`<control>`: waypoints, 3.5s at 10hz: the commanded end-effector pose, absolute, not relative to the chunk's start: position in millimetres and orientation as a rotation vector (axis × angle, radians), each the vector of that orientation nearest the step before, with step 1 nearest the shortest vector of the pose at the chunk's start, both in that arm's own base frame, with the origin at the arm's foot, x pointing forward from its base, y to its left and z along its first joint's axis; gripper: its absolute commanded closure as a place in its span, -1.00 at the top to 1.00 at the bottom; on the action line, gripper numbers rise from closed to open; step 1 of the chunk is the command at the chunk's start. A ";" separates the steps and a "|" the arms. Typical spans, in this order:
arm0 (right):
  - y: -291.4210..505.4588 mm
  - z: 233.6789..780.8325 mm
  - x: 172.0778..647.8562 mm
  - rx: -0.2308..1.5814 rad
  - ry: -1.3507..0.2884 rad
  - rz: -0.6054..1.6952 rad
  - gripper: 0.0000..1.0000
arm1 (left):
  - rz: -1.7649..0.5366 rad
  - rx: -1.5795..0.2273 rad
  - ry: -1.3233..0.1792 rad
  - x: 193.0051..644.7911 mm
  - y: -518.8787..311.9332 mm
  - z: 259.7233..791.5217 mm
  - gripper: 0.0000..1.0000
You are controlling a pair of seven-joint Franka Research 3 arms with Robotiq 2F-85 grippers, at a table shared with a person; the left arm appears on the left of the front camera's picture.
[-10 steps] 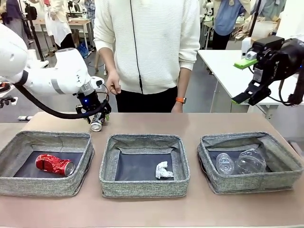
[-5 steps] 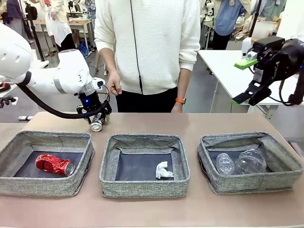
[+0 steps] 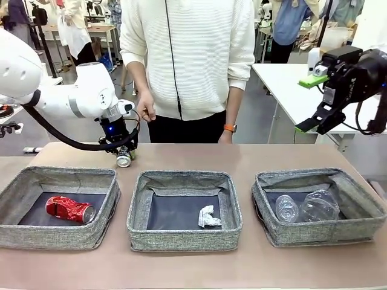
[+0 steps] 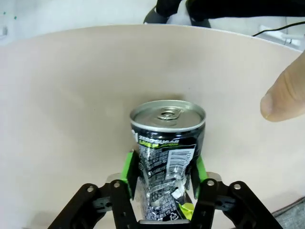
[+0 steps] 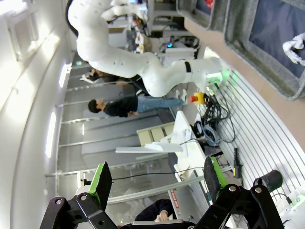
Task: Sort the waste into the appropriate baskets.
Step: Pick up the waste item pointed out by the person.
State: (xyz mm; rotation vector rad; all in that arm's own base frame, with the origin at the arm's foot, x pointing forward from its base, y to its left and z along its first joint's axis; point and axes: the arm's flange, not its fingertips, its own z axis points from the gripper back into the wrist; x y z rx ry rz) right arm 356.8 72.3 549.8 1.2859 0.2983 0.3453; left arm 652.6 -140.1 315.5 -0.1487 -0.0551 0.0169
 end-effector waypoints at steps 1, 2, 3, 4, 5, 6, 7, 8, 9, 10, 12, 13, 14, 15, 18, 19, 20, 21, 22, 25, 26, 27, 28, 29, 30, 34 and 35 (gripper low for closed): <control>75.2 550.3 356.9 1.305 0.273 0.340 1.00 | 0.027 -0.096 -0.023 653.7 -141.4 320.0 -0.67; 75.2 550.3 356.9 1.305 0.273 0.340 1.00 | 0.031 -0.086 -0.018 653.7 -141.3 319.9 -0.87; 75.2 550.3 356.9 1.305 0.273 0.340 1.00 | 0.037 -0.085 -0.013 653.4 -141.0 319.7 -1.00; 75.2 550.3 356.9 1.305 0.273 0.340 1.00 | 0.046 -0.084 -0.008 652.6 -140.4 320.1 -1.00; 75.2 550.3 356.9 1.305 0.273 0.340 1.00 | 0.062 -0.086 -0.008 650.7 -137.6 322.4 -1.00; 75.2 550.3 356.9 1.305 0.273 0.340 1.00 | 0.082 -0.105 -0.013 646.5 -132.3 328.5 -1.00; 75.2 550.3 356.9 1.305 0.273 0.340 1.00 | 0.104 -0.122 -0.014 636.0 -124.3 342.2 -0.46; 75.2 550.3 356.9 1.305 0.273 0.340 1.00 | 0.127 -0.157 -0.027 611.8 -105.7 372.6 -0.46; 75.2 550.3 356.9 1.305 0.273 0.340 1.00 | 0.207 -0.236 -0.028 576.7 -84.2 410.5 -0.46; 75.2 550.3 356.9 1.305 0.273 0.340 1.00 | 0.212 -0.340 -0.068 516.5 -68.4 455.1 -0.46; 75.2 550.3 356.9 1.305 0.273 0.340 1.00 | 0.155 -0.395 0.069 414.5 -75.3 478.2 -0.46; 75.2 550.3 356.9 1.305 0.273 0.340 1.00 | 0.056 -0.394 0.076 369.3 -85.3 475.2 -0.46; 75.2 550.3 356.9 1.305 0.273 0.340 1.00 | -0.047 -0.397 0.118 338.6 -90.7 467.0 -0.46; 75.2 550.3 356.9 1.305 0.273 0.340 1.00 | -0.065 -0.419 0.046 324.9 -95.8 457.3 -0.46; 75.2 550.3 356.9 1.305 0.273 0.340 1.00 | -0.012 -0.389 0.108 331.1 -98.1 462.6 -0.46; 75.2 550.3 356.9 1.305 0.273 0.340 1.00 | -0.012 -0.389 0.108 331.1 -98.1 462.6 -0.46; 75.2 550.3 356.9 1.305 0.273 0.340 1.00 | -0.048 -0.386 0.062 319.7 -97.1 456.9 -0.21; 75.2 550.3 356.9 1.305 0.273 0.340 1.00 | -0.104 -0.499 0.030 313.3 -116.9 471.1 -0.21; 75.2 550.3 356.9 1.305 0.273 0.340 1.00 | -0.090 -0.488 -0.035 303.9 -146.6 512.7 -0.21; 75.2 550.3 356.9 1.305 0.273 0.340 1.00 | -0.265 -0.402 -0.011 280.8 -272.2 630.4 -0.21; 75.2 550.3 356.9 1.305 0.273 0.340 1.00 | -0.323 -0.400 0.047 283.3 -306.3 657.2 -0.21; 75.2 550.3 356.9 1.305 0.273 0.340 1.00 | -0.261 -0.434 0.007 286.9 -341.2 680.8 -0.21; 75.2 550.3 356.9 1.305 0.273 0.340 1.00 | -0.218 -0.398 -0.001 287.7 -374.5 703.9 -0.21; 75.2 550.3 356.9 1.305 0.273 0.340 1.00 | -0.251 -0.364 -0.012 287.8 -393.9 723.6 -0.21; 75.2 550.3 356.9 1.305 0.273 0.340 1.00 | -0.276 -0.354 0.021 287.4 -405.4 743.9 -0.21; 75.2 550.3 356.9 1.305 0.273 0.340 1.00 | -0.189 -0.241 0.013 294.3 -413.8 802.0 -0.21; 75.2 550.3 356.9 1.305 0.273 0.340 1.00 | -0.194 -0.203 0.038 294.8 -410.9 805.5 -0.21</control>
